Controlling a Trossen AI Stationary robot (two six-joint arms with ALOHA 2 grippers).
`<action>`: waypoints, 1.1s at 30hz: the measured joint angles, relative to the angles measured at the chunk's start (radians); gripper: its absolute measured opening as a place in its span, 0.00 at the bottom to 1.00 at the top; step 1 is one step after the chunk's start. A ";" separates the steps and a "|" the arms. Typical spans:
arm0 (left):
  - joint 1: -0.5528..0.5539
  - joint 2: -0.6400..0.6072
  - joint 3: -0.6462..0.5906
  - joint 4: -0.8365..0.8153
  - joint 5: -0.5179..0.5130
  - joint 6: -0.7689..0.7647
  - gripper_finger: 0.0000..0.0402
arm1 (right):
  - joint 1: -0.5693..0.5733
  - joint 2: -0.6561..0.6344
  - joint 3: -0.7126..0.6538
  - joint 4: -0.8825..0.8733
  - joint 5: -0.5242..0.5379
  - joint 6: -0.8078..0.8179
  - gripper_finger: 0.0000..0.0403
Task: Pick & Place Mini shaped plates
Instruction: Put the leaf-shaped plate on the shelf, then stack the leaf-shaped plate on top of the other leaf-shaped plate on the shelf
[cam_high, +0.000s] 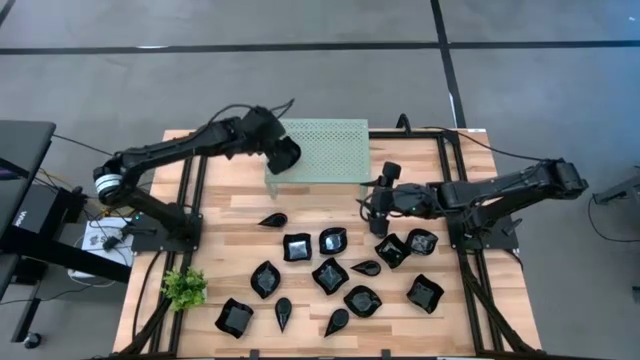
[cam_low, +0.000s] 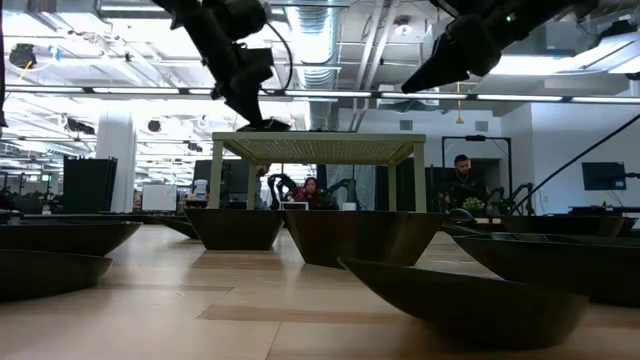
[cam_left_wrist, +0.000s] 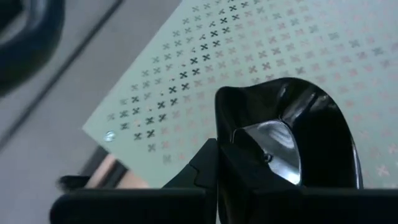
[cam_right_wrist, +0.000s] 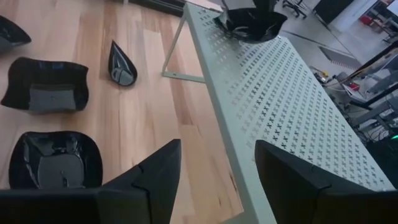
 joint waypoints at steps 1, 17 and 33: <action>0.017 0.003 0.000 0.004 0.027 0.001 0.03 | -0.003 0.000 0.000 -0.001 0.000 0.000 0.50; 0.061 0.003 0.000 0.078 0.068 0.005 0.21 | -0.002 0.000 0.000 -0.001 0.000 0.004 0.48; -0.238 0.003 0.000 0.120 0.182 -0.019 0.25 | -0.002 0.000 0.000 -0.002 -0.001 0.002 0.47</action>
